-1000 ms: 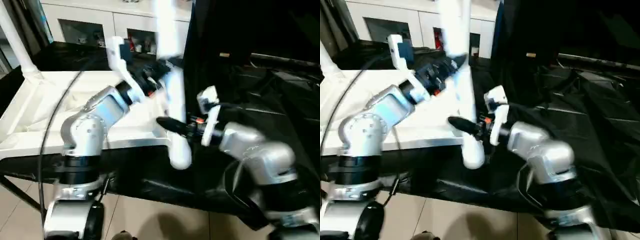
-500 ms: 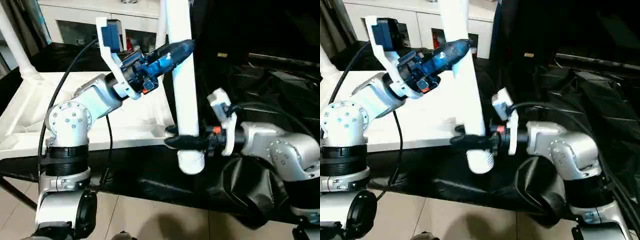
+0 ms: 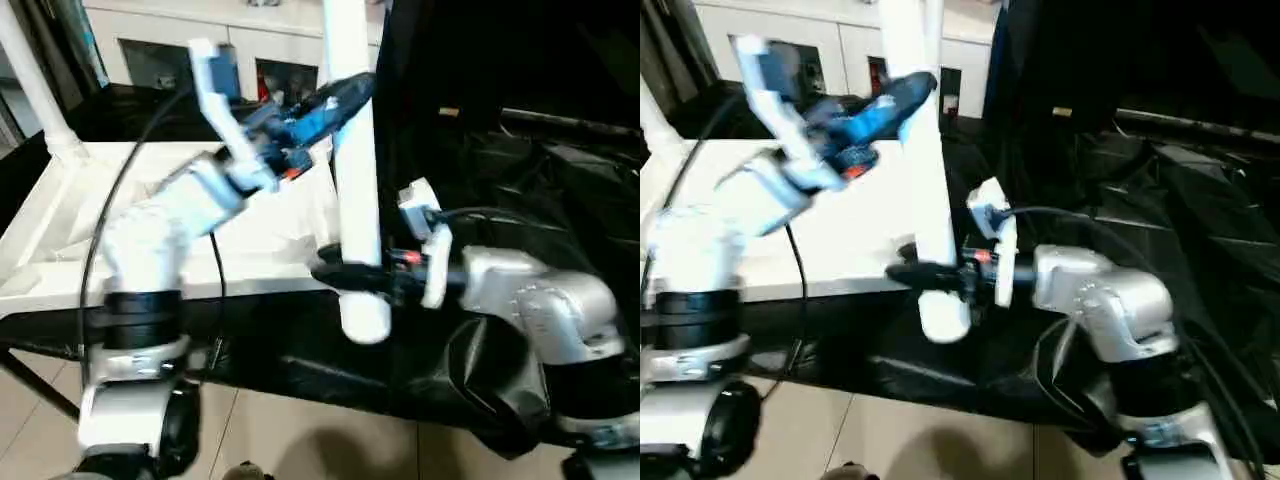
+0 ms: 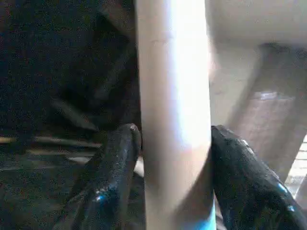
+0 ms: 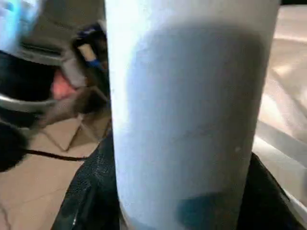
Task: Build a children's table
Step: Rotate table base
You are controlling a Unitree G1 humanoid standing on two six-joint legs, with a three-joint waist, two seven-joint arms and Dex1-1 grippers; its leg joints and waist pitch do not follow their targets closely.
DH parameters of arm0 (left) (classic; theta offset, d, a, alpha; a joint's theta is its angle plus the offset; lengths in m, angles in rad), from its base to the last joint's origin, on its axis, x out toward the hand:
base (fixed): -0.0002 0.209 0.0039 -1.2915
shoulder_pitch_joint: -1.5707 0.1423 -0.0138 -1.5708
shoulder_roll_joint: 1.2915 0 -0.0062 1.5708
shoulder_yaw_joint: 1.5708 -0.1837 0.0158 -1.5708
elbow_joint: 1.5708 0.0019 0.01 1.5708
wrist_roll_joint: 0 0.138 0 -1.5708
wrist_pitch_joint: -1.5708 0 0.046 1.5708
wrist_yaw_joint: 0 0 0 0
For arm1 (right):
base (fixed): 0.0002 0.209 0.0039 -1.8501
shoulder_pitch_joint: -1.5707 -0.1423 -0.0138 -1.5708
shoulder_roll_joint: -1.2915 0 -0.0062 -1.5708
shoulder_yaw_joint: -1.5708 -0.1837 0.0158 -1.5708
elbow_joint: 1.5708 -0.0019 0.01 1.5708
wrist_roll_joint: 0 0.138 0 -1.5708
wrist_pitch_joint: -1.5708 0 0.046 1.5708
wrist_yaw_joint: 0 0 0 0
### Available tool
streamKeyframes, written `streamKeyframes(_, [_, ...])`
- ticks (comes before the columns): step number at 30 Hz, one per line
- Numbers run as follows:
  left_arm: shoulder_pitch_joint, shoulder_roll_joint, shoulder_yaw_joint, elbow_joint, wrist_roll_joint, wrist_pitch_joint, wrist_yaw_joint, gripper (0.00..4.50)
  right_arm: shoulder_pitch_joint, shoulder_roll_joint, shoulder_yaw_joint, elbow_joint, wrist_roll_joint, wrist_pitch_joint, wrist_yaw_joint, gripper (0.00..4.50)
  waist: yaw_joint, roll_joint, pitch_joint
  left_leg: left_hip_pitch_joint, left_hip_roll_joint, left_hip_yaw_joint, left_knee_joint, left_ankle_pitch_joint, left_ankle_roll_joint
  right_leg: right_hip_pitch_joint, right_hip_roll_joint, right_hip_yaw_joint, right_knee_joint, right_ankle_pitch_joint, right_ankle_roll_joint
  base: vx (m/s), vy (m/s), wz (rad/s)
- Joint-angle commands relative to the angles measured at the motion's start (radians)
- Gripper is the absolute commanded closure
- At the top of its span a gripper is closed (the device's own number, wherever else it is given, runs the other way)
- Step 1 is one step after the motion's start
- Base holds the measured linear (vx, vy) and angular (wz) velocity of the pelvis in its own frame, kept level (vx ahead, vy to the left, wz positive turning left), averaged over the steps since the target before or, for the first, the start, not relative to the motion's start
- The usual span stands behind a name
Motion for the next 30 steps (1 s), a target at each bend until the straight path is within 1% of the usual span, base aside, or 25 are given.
streamKeyframes(1, [0.012,-0.012,-0.043,-0.024,0.078,-0.010,0.085,2.10,-0.007,0.019,-0.006,-0.020,-0.022,-0.031,-0.042,2.57,-0.002,0.000,-0.077,0.021,0.084,-0.037,-0.086,-0.137,-0.069,0.048,-0.093,0.073,-0.063,-0.142,-0.147,0.000,0.000,0.00])
streamKeyframes(2, [0.026,-0.020,-0.054,-0.040,0.087,-0.002,0.110,2.10,-0.010,0.032,-0.005,-0.020,-0.034,-0.039,-0.064,2.58,-0.003,-0.001,-0.078,0.018,0.085,-0.038,-0.086,-0.122,-0.068,0.050,-0.094,0.073,-0.058,-0.117,-0.155,0.000,0.000,0.00])
streamKeyframes(4, [0.044,-0.032,-0.072,-0.060,0.103,0.000,0.150,2.10,-0.022,0.053,-0.001,-0.012,-0.052,-0.052,-0.096,2.59,-0.003,-0.002,-0.078,0.017,0.083,-0.036,-0.083,-0.106,-0.058,0.050,-0.093,0.072,-0.056,-0.092,-0.170,0.000,0.000,0.00])
streamKeyframes(5, [0.046,-0.036,-0.072,-0.061,0.101,0.005,0.162,2.10,-0.024,0.055,0.001,-0.011,-0.055,-0.055,-0.099,2.59,-0.004,-0.002,-0.078,0.017,0.083,-0.035,-0.083,-0.103,-0.058,0.050,-0.092,0.071,-0.055,-0.088,-0.173,0.000,0.000,0.00])
streamKeyframes(6, [0.047,-0.047,-0.068,-0.058,0.108,0.002,0.182,2.10,-0.028,0.059,0.006,-0.008,-0.061,-0.061,-0.103,2.59,-0.001,-0.004,-0.079,0.018,0.082,-0.033,-0.082,-0.105,-0.053,0.050,-0.093,0.072,-0.056,-0.090,-0.177,0.000,0.000,0.00])
streamKeyframes(7, [0.047,-0.054,-0.065,-0.056,0.114,-0.002,0.196,2.29,-0.031,0.061,0.010,-0.006,-0.065,-0.065,-0.105,2.59,-0.001,-0.003,-0.078,0.019,0.082,-0.033,-0.082,-0.107,-0.051,0.049,-0.092,0.072,-0.058,-0.093,-0.178,0.000,0.000,0.00])
streamKeyframes(8, [0.047,-0.054,-0.065,-0.056,0.114,-0.002,0.196,2.40,-0.031,0.061,0.010,-0.006,-0.065,-0.065,-0.105,2.59,-0.002,-0.003,-0.077,0.018,0.082,-0.033,-0.082,-0.110,-0.051,0.050,-0.092,0.072,-0.058,-0.098,-0.177,0.000,0.000,0.00])
streamKeyframes(9, [0.046,-0.059,-0.059,-0.051,0.115,-0.005,0.203,2.48,-0.035,0.066,0.012,-0.002,-0.070,-0.069,-0.108,2.59,-0.002,-0.008,-0.076,0.019,0.081,-0.033,-0.083,-0.118,-0.049,0.050,-0.092,0.071,-0.061,-0.114,-0.174,0.000,0.000,0.00])
streamKeyframes(12, [0.042,-0.064,-0.039,-0.047,0.103,0.000,0.214,2.68,-0.043,0.075,0.013,0.008,-0.079,-0.076,-0.113,2.59,-0.001,-0.005,-0.075,0.019,0.082,-0.033,-0.083,-0.132,-0.053,0.048,-0.094,0.072,-0.063,-0.142,-0.173,0.000,0.000,0.00])
streamKeyframes(13, [0.045,-0.068,-0.022,-0.061,0.088,0.003,0.223,2.68,-0.047,0.085,0.012,0.013,-0.089,-0.080,-0.120,2.59,0.000,-0.012,-0.073,0.018,0.082,-0.033,-0.084,-0.134,-0.051,0.048,-0.094,0.072,-0.063,-0.156,-0.167,0.000,0.000,0.00])
streamKeyframes(14, [0.046,-0.070,-0.017,-0.067,0.083,0.003,0.229,2.72,-0.047,0.088,0.012,0.014,-0.093,-0.081,-0.122,2.59,0.000,-0.010,-0.073,0.018,0.081,-0.033,-0.084,-0.133,-0.051,0.047,-0.094,0.072,-0.064,-0.162,-0.164,0.000,0.000,0.00])
streamKeyframes(15, [0.049,-0.069,-0.016,-0.075,0.083,-0.001,0.233,2.73,-0.048,0.088,0.014,0.015,-0.098,-0.086,-0.121,2.59,0.000,-0.011,-0.073,0.019,0.082,-0.034,-0.085,-0.136,-0.053,0.047,-0.094,0.072,-0.065,-0.169,-0.158,0.000,0.000,0.00])
streamKeyframes(17, [0.049,-0.068,-0.013,-0.078,0.080,-0.009,0.234,2.75,-0.050,0.087,0.019,0.018,-0.105,-0.097,-0.118,2.59,0.000,-0.010,-0.073,0.018,0.083,-0.035,-0.086,-0.135,-0.054,0.047,-0.094,0.072,-0.064,-0.167,-0.151,0.000,0.000,0.00])
streamKeyframes(18, [0.049,-0.066,-0.011,-0.081,0.068,-0.010,0.220,2.76,-0.050,0.085,0.021,0.018,-0.110,-0.102,-0.118,2.59,0.000,-0.011,-0.074,0.020,0.083,-0.034,-0.085,-0.132,-0.055,0.045,-0.093,0.072,-0.063,-0.161,-0.150,0.000,0.000,0.00])
streamKeyframes(20, [0.050,-0.061,-0.011,-0.087,0.052,-0.010,0.186,2.77,-0.052,0.089,0.018,0.025,-0.109,-0.113,-0.110,2.59,0.002,-0.007,-0.074,0.019,0.082,-0.034,-0.085,-0.125,-0.055,0.046,-0.093,0.072,-0.062,-0.149,-0.150,0.000,0.000,0.00])
streamKeyframes(21, [0.050,-0.060,-0.011,-0.087,0.051,-0.009,0.183,2.77,-0.052,0.089,0.017,0.025,-0.108,-0.113,-0.109,2.59,0.002,-0.008,-0.075,0.020,0.081,-0.034,-0.085,-0.122,-0.054,0.045,-0.093,0.072,-0.062,-0.143,-0.150,0.000,0.000,0.00])
streamKeyframes(22, [0.051,-0.049,-0.025,-0.093,0.047,-0.005,0.147,2.77,-0.052,0.090,0.009,0.029,-0.098,-0.114,-0.093,2.24,0.001,-0.006,-0.075,0.019,0.082,-0.034,-0.085,-0.119,-0.053,0.046,-0.092,0.072,-0.060,-0.131,-0.153,0.000,0.000,0.00])
streamKeyframes(23, [0.051,-0.047,-0.028,-0.094,0.047,-0.005,0.140,2.78,-0.052,0.090,0.007,0.029,-0.096,-0.113,-0.091,2.03,0.001,-0.004,-0.074,0.020,0.081,-0.034,-0.085,-0.121,-0.052,0.045,-0.092,0.072,-0.062,-0.132,-0.153,0.000,0.000,0.00])
streamKeyframes(24, [0.051,-0.042,-0.034,-0.097,0.045,-0.005,0.122,2.78,-0.052,0.088,0.005,0.029,-0.090,-0.110,-0.081,1.89,-0.001,-0.005,-0.075,0.019,0.081,-0.034,-0.086,-0.125,-0.054,0.046,-0.091,0.072,-0.060,-0.128,-0.155,0.000,0.000,0.00])
streamKeyframes(25, [0.049,-0.028,-0.051,-0.097,0.041,-0.008,0.071,2.78,-0.051,0.075,0.002,0.026,-0.080,-0.103,-0.052,1.87,0.000,0.004,-0.075,0.021,0.080,-0.034,-0.085,-0.132,-0.056,0.045,-0.091,0.072,-0.063,-0.129,-0.155,0.000,0.000,0.00])
streamKeyframes(26, [0.047,-0.023,-0.057,-0.097,0.038,-0.010,0.050,2.78,-0.050,0.067,0.002,0.025,-0.078,-0.103,-0.038,1.80,-0.001,0.001,-0.076,0.021,0.080,-0.034,-0.085,-0.134,-0.055,0.047,-0.090,0.072,-0.061,-0.124,-0.155,0.000,0.000,0.00])
streamKeyframes(27, [0.041,-0.012,-0.067,-0.093,0.036,-0.019,0.008,2.78,-0.048,0.046,0.010,0.020,-0.077,-0.098,-0.015,1.80,-0.001,0.007,-0.075,0.022,0.080,-0.034,-0.085,-0.137,-0.054,0.046,-0.088,0.072,-0.062,-0.119,-0.156,0.000,0.000,0.00])
streamKeyframes(28, [0.038,-0.005,-0.074,-0.091,0.035,-0.026,-0.019,2.78,-0.046,0.033,0.015,0.017,-0.076,-0.095,0.000,1.58,0.000,0.005,-0.076,0.023,0.082,-0.033,-0.085,-0.138,-0.055,0.046,-0.088,0.072,-0.062,-0.115,-0.156,0.000,0.000,0.00])
streamKeyframes(29, [0.035,0.002,-0.080,-0.089,0.032,-0.026,-0.043,2.78,-0.044,0.018,0.017,0.012,-0.070,-0.085,0.017,1.58,0.000,0.005,-0.075,0.024,0.082,-0.033,-0.086,-0.144,-0.059,0.046,-0.087,0.072,-0.061,-0.113,-0.160,0.000,0.000,0.00])
streamKeyframes(30, [0.026,0.024,-0.093,-0.088,0.014,-0.019,-0.115,2.78,-0.037,-0.031,0.023,-0.008,-0.039,-0.050,0.086,1.42,-0.001,0.004,-0.075,0.023,0.081,-0.034,-0.086,-0.148,-0.059,0.049,-0.088,0.071,-0.061,-0.112,-0.164,0.000,0.000,0.00])
